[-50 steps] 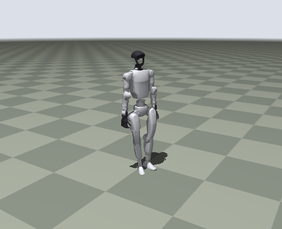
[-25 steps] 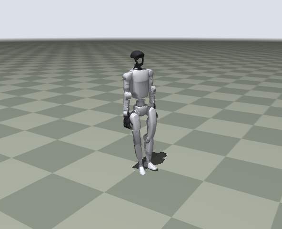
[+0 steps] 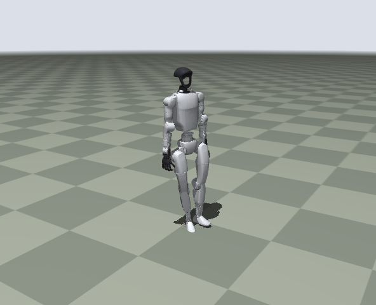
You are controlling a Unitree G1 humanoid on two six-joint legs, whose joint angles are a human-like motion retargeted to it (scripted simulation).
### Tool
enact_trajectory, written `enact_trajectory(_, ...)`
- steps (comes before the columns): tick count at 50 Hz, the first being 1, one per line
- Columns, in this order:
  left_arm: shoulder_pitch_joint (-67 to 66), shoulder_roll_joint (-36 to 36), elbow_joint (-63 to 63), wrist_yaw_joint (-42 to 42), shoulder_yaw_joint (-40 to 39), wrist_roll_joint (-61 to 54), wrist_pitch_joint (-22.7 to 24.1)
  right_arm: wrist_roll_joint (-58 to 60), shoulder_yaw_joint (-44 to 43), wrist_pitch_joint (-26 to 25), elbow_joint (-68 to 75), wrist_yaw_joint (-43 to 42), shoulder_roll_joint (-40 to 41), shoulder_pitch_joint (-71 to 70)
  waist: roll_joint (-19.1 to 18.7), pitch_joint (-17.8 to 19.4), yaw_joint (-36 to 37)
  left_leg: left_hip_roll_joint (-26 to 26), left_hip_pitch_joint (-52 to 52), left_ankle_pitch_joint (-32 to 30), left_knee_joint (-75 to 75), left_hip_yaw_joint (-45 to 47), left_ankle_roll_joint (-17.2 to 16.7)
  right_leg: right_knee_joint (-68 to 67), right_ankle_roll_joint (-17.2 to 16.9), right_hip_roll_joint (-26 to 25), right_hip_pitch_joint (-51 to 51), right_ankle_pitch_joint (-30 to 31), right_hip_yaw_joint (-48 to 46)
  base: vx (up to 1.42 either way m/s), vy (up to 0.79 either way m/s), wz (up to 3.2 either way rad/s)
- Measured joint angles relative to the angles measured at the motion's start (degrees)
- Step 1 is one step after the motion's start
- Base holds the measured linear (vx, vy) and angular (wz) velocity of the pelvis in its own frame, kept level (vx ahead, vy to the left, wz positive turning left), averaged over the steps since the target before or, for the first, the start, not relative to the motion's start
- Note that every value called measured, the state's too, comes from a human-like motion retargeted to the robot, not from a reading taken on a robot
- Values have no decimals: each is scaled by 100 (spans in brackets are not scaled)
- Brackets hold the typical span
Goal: Upper body actions
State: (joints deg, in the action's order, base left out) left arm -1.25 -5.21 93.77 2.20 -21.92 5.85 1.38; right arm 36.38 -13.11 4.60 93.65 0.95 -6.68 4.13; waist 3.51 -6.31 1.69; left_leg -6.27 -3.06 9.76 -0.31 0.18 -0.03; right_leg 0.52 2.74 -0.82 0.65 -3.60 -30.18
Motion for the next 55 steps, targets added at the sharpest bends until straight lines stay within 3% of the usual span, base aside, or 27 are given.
enact_trajectory(55, -28, 61, -57, 7, 53, 196, 33, -21, -58, 33, -176, 147, 15, -49, 34, 72, 45, -85, -71, 332, 27, -356, 72, 151, 189, -118, -79, 193, -90, -1, 0, 1)
